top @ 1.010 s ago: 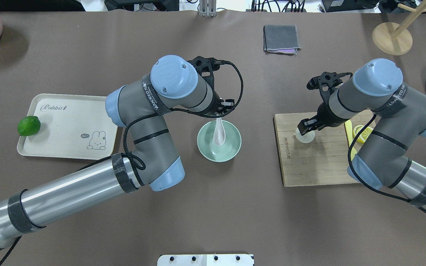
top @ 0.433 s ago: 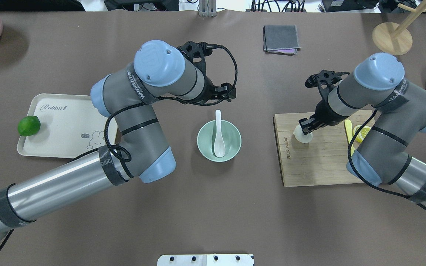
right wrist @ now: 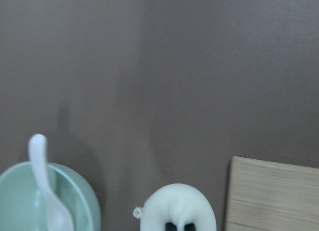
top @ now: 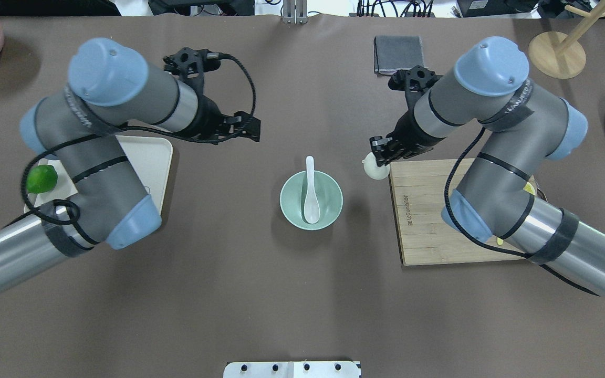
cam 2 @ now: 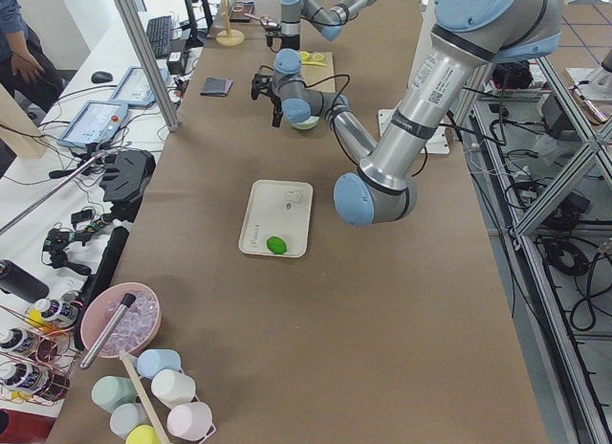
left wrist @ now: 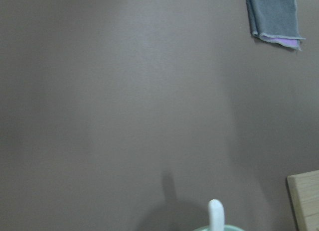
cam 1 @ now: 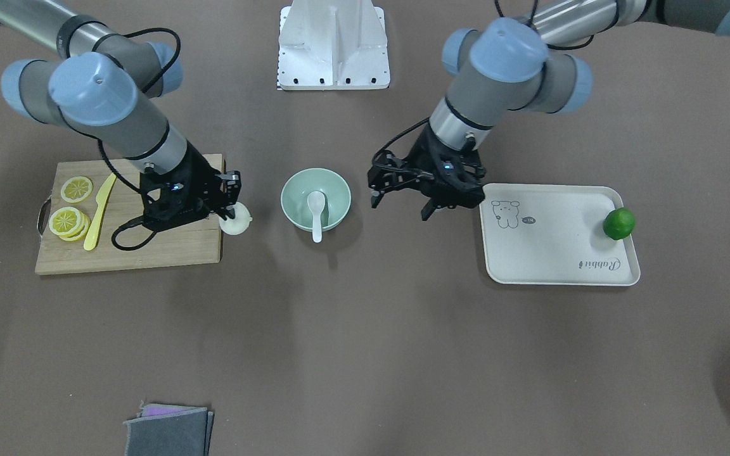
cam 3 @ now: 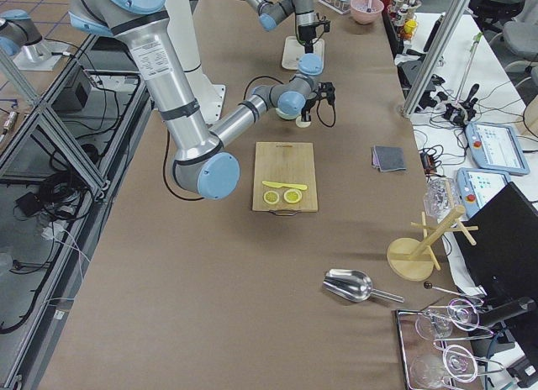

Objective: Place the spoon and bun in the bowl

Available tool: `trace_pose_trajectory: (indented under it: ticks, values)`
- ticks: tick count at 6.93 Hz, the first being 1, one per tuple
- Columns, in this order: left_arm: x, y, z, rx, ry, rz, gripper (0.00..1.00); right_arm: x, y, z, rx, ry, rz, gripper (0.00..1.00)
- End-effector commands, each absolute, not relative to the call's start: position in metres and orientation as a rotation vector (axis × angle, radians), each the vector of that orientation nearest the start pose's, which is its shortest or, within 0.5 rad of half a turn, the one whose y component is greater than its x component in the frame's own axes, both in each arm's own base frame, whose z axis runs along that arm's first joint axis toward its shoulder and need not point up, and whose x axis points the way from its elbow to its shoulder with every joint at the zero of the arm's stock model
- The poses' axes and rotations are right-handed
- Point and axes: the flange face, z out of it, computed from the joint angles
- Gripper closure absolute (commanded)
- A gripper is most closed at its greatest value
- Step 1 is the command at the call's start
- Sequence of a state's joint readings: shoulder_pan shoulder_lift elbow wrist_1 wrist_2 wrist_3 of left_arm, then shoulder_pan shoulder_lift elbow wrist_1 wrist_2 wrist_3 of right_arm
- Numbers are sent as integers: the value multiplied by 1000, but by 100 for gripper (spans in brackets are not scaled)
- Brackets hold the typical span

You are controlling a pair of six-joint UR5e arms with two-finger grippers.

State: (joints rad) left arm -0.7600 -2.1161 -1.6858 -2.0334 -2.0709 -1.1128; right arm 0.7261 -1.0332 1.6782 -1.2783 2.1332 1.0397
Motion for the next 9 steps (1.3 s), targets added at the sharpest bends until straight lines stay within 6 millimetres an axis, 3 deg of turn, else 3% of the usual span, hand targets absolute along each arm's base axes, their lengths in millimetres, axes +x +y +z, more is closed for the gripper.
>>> trace_pose_trajectory:
  ticks: [1, 2, 3, 5, 6, 7, 8, 9]
  values:
    - [318, -530, 312, 241, 1125, 124, 2, -510, -467, 195, 129, -1075, 7, 100]
    - [299, -533, 327, 244, 1116, 130, 2, -530, -453, 184, 149, -1072, 17, 100]
    - [299, -533, 328, 243, 1114, 130, 2, -543, -441, 185, 165, -1064, 11, 1]
    - [299, -533, 329, 239, 1109, 117, 2, -535, -436, 190, 176, -1066, 5, 0]
    - [297, -535, 331, 242, 1105, 111, 2, -517, -444, 206, 179, -1051, 21, 0]
    - [290, -529, 353, 225, 1086, 105, 2, -485, -461, 237, 182, -1021, 27, 0]
    - [278, -528, 360, 225, 1078, 89, 2, -441, -493, 272, 206, -982, -25, 0]
    - [270, -524, 384, 220, 1048, 102, 2, -389, -525, 316, 232, -923, -78, 0]
